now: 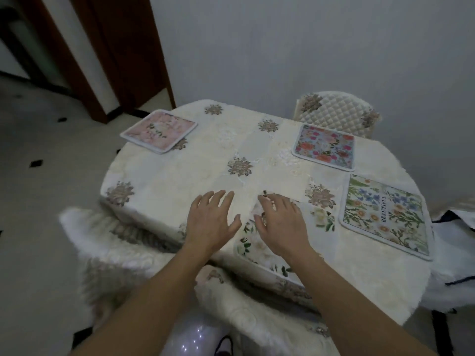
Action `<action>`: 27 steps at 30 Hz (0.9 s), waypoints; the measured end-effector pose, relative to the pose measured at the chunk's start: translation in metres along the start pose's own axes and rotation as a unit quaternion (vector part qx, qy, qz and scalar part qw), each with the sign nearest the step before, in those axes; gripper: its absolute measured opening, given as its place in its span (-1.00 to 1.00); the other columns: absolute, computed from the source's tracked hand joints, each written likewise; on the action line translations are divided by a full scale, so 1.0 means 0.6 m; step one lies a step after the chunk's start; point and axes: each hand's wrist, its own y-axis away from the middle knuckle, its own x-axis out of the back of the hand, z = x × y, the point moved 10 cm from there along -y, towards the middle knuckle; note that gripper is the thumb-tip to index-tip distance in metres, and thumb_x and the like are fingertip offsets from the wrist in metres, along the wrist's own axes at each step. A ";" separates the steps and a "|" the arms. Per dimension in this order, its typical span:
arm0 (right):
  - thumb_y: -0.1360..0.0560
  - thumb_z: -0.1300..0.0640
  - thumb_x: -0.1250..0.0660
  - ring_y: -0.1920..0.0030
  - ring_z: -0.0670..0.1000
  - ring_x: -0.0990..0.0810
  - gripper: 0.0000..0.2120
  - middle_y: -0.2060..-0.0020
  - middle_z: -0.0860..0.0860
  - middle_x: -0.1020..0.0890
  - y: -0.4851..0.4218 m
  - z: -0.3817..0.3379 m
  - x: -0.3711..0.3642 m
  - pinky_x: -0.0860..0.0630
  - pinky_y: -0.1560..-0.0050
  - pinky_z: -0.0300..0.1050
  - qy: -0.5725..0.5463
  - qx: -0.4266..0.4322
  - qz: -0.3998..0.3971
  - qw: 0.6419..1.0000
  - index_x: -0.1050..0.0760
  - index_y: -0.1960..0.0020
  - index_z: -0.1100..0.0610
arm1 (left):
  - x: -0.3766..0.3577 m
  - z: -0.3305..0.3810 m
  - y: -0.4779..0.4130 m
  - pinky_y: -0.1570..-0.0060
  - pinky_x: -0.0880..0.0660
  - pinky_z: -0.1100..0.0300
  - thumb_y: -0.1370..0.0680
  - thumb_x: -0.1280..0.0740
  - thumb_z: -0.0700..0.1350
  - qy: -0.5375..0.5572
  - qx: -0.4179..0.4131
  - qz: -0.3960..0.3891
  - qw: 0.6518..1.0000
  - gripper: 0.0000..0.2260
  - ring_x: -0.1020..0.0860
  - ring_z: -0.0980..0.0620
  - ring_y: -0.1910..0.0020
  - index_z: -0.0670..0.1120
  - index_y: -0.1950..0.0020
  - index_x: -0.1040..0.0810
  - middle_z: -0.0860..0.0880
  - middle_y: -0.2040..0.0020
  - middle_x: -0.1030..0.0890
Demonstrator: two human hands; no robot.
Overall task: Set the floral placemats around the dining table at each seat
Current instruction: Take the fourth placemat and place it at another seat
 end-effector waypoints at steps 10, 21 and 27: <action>-0.52 -0.08 -0.18 -0.19 0.19 -0.58 -0.54 -0.20 0.15 -0.62 0.024 -0.285 -0.055 -0.52 -0.10 0.10 -0.103 0.221 -0.029 0.969 -0.52 -0.32 0.10 | 0.082 -0.235 0.265 -0.28 -0.43 -0.05 -0.49 -0.15 0.21 -0.067 0.252 0.014 0.965 -0.45 -0.53 -0.10 -0.26 -0.01 -0.39 -0.50 -0.04 -0.32 -0.58; -0.51 -0.08 -0.18 -0.09 0.22 -0.59 -0.55 -0.17 0.14 -0.61 0.080 -0.595 -0.078 -0.52 -0.06 0.11 -0.144 0.408 -0.050 0.900 -0.51 -0.31 0.09 | 0.167 -0.393 0.521 -0.24 -0.45 -0.05 -0.49 -0.10 0.24 -0.114 0.436 0.032 0.892 -0.43 -0.55 -0.11 -0.23 -0.03 -0.36 -0.52 -0.05 -0.27 -0.61; -0.50 -0.11 -0.15 -0.15 0.19 -0.60 -0.52 -0.18 0.14 -0.62 0.093 -0.730 -0.116 -0.53 -0.08 0.11 -0.157 0.441 -0.065 0.881 -0.52 -0.30 0.09 | 0.171 -0.500 0.585 -0.18 -0.50 -0.05 -0.47 -0.19 0.19 -0.109 0.475 0.054 0.872 -0.48 -0.57 -0.12 -0.20 -0.04 -0.32 -0.55 -0.07 -0.25 -0.62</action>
